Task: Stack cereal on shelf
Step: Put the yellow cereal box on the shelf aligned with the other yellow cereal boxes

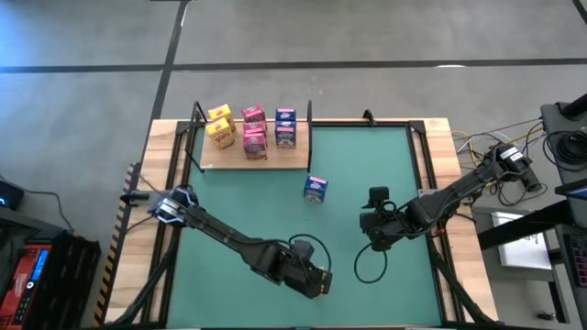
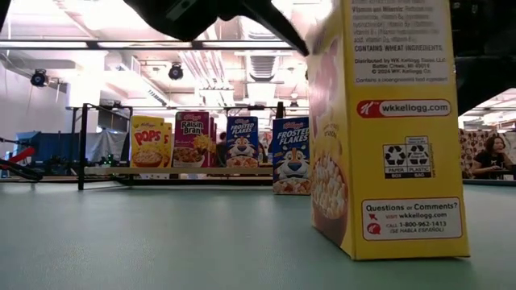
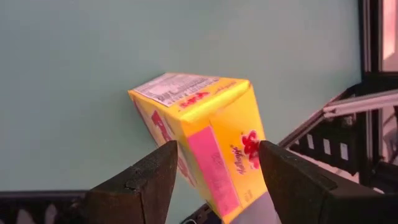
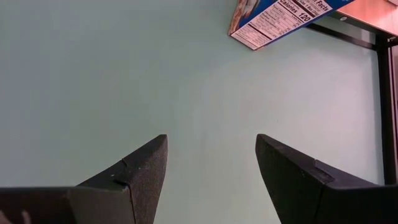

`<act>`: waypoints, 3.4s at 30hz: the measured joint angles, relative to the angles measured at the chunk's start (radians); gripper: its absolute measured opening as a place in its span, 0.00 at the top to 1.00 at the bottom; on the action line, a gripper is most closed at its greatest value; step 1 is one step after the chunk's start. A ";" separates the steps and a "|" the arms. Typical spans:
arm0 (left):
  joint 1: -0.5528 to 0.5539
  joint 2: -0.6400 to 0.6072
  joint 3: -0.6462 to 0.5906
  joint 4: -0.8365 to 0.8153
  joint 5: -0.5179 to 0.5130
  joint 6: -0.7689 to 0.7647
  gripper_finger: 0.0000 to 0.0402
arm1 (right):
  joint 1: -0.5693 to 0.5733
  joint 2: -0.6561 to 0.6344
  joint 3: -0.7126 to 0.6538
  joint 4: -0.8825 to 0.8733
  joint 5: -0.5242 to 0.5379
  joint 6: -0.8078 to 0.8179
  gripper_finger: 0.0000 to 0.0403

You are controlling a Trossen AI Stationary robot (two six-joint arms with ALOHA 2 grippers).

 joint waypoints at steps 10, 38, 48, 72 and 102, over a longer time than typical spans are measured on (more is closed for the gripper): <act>0.000 0.002 0.000 0.007 0.003 0.060 0.46 | 0.000 0.000 0.000 0.017 0.000 0.000 0.42; 0.028 0.014 0.000 -0.009 -0.005 -0.078 0.31 | 0.000 0.000 0.000 0.023 0.000 0.000 0.42; 0.043 0.014 0.000 -0.066 -0.006 -0.075 0.37 | 0.000 0.000 0.000 0.024 0.000 0.000 0.42; 0.046 0.014 0.065 -0.243 0.033 0.081 0.62 | 0.000 0.000 0.000 0.025 0.000 0.000 0.42; 0.221 -0.397 -0.217 -0.668 -0.169 0.582 0.62 | 0.000 0.000 0.000 0.046 0.000 0.000 0.42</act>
